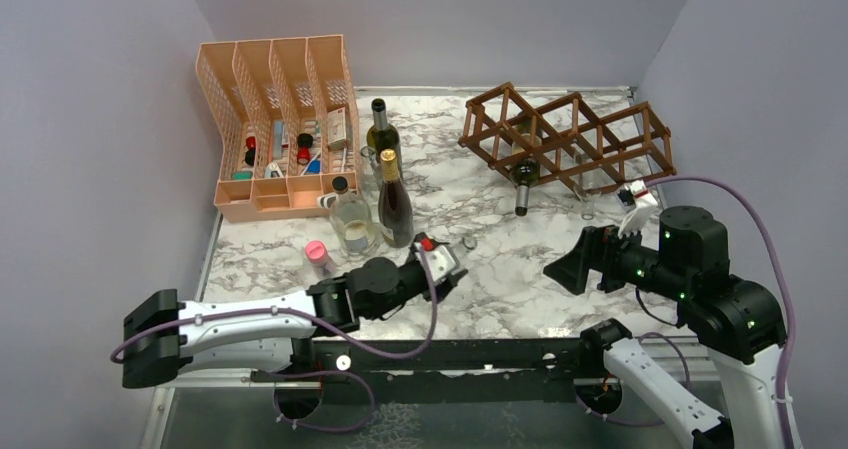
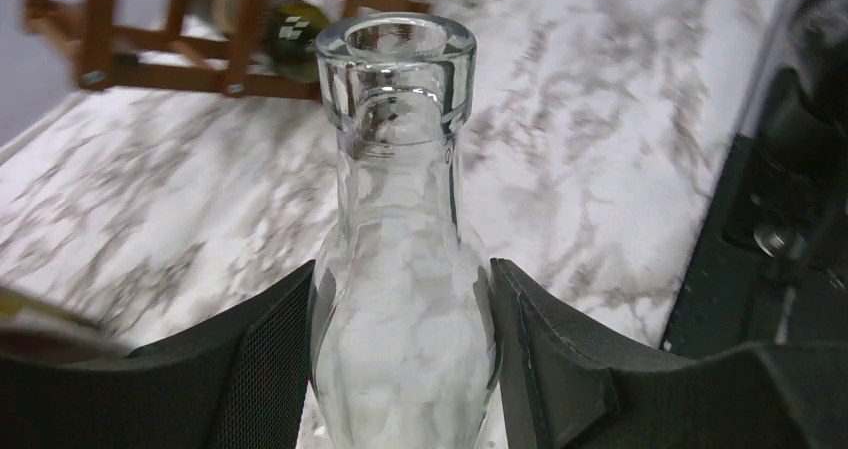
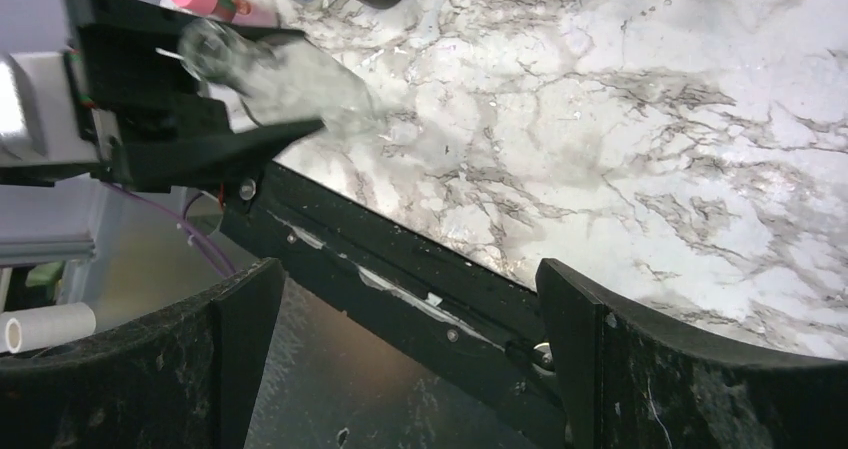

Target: Take the wine bottle off the wine rack

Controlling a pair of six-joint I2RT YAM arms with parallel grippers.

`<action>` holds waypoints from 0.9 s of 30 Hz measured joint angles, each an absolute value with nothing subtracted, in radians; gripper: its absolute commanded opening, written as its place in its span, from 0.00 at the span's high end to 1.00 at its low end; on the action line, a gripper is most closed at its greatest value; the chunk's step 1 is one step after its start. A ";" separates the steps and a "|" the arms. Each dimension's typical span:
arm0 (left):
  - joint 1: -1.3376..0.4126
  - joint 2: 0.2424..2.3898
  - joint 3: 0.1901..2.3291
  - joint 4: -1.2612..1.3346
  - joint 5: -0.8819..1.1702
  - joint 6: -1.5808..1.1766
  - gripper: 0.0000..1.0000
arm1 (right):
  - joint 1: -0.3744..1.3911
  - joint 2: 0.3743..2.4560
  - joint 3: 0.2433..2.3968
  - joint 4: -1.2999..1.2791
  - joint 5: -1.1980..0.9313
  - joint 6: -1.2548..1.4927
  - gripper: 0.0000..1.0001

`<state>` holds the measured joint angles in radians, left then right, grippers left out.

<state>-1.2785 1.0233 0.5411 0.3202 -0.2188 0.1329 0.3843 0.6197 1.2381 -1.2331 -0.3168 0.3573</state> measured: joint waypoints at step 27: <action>-0.950 0.664 0.134 0.648 -0.692 -0.001 0.92 | 0.384 0.607 1.172 -1.179 -0.273 0.390 0.01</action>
